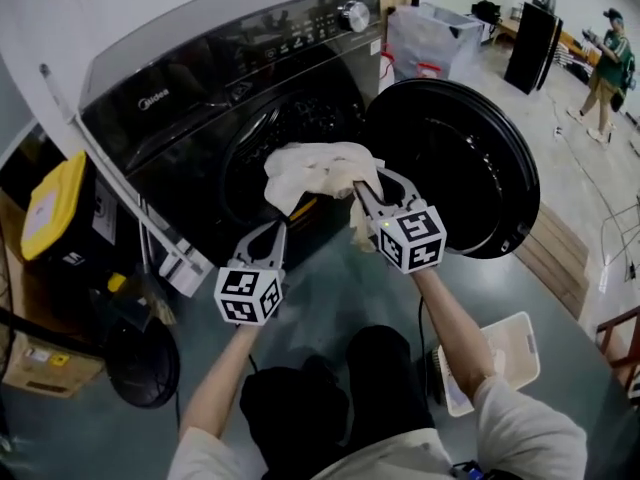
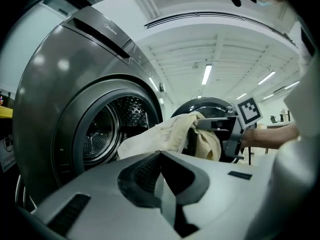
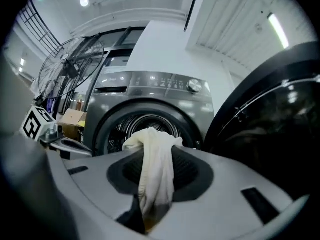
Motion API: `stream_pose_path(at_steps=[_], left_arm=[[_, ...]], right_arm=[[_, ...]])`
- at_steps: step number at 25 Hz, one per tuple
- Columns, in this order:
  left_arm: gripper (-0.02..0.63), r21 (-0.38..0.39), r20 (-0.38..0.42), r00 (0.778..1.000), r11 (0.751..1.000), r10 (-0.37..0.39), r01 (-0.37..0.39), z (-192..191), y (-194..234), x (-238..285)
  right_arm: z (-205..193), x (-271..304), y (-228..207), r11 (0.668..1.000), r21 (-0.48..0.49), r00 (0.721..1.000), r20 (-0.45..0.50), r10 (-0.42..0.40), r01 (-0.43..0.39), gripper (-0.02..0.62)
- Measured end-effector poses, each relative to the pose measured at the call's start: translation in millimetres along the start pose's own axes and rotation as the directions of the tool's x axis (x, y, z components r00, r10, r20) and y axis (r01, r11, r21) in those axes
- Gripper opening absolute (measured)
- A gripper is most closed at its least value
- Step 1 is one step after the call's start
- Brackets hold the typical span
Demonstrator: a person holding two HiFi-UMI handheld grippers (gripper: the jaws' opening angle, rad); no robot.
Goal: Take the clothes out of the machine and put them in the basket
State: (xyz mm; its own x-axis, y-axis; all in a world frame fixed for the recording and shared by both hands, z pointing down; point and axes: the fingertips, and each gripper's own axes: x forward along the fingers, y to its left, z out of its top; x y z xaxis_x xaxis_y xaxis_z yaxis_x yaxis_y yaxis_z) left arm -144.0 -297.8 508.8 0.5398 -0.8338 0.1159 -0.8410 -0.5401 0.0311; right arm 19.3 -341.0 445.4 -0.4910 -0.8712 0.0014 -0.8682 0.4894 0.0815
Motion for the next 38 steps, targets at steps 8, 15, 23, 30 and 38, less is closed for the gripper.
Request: stream_pose_path(at_steps=[8, 15, 23, 30, 38], left_arm=[[0.02, 0.009, 0.039, 0.998, 0.999, -0.051, 0.051, 29.8, -26.6, 12.1], [0.02, 0.023, 0.05, 0.99, 0.991, -0.134, 0.133, 47.3, -73.0, 38.1], [0.02, 0.083, 0.024, 0.968, 0.966, -0.249, 0.246, 54.6, -138.0, 59.7], [0.02, 0.091, 0.007, 0.93, 0.927, -0.367, 0.364, 55.6, -201.9, 82.7], [0.02, 0.113, -0.009, 0.853, 0.847, -0.522, 0.52, 50.2, -287.4, 109.8]], right_arm=[[46.4, -69.5, -29.0, 0.996, -0.004, 0.993, 0.076, -0.091, 0.092, 0.124], [36.8, -136.3, -58.6, 0.98, -0.012, 0.979, 0.057, -0.196, 0.197, 0.123], [22.2, -237.3, -81.8, 0.942, 0.012, 0.94, 0.061, -0.334, 0.334, 0.124], [12.9, -286.9, -96.3, 0.905, 0.033, 0.904, 0.048, -0.425, 0.424, 0.124], [4.9, -369.2, -120.0, 0.813, -0.016, 0.813, 0.003, -0.582, 0.582, 0.124]])
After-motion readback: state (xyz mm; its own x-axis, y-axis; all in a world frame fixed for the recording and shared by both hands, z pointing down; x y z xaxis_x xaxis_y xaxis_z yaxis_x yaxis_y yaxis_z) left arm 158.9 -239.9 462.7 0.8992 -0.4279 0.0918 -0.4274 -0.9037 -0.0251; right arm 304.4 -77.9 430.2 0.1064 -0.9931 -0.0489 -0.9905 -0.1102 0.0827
